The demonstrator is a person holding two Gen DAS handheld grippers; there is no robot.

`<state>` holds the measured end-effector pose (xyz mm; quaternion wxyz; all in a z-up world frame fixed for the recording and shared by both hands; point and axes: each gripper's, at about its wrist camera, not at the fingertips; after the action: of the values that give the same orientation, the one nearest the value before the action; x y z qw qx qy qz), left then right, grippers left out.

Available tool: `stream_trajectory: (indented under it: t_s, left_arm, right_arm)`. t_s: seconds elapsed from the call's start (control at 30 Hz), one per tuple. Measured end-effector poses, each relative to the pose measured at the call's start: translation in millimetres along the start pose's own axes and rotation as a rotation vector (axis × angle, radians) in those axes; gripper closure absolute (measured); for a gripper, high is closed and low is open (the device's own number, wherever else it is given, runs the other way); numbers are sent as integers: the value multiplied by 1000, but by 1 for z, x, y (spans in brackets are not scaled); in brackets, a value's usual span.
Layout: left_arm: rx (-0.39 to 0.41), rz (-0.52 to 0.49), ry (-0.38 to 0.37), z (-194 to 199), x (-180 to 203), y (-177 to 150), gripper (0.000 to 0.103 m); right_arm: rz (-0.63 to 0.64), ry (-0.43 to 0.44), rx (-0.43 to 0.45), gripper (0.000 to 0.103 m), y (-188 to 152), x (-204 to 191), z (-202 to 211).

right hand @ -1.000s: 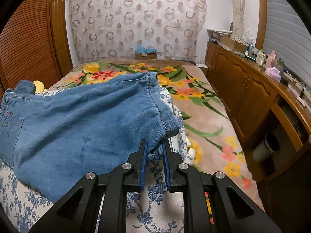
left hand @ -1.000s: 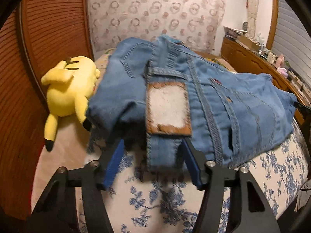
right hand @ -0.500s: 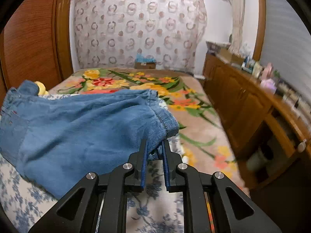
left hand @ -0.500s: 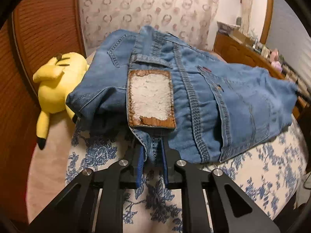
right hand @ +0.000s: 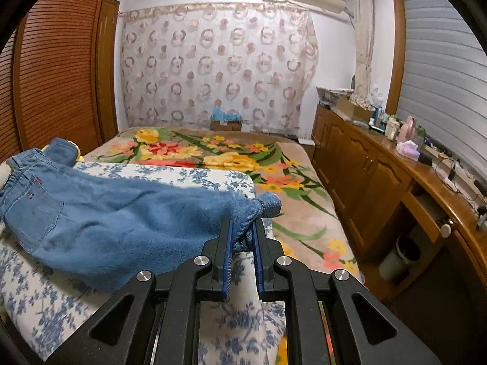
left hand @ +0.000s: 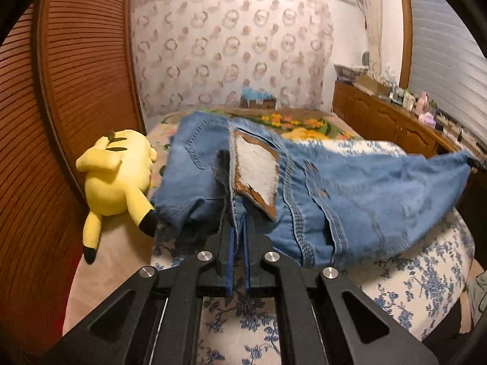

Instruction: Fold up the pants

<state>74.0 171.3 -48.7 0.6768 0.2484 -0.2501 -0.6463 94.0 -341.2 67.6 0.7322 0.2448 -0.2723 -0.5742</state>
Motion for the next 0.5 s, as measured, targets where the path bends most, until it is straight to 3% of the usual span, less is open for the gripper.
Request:
stream_trajectory:
  t_s: [0.3,0.5]
  left_arm:
    - [-19,44,-15,20,-14,-37,97]
    - [-17,51,-18,31,-12,-47,97]
  right_arm:
    - [34,36,-23,91,-43,-5,22]
    - [19,61,-5,91,-40,4,37]
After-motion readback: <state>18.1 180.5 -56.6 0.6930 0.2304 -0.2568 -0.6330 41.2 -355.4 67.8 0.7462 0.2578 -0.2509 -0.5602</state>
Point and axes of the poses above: each gripper's, at about its wrist camera, not at the fingertips, and z roughly against the way its jaws point, x to its right, y to its top, and after that the axes turned 13 degrees about -x, right-handed
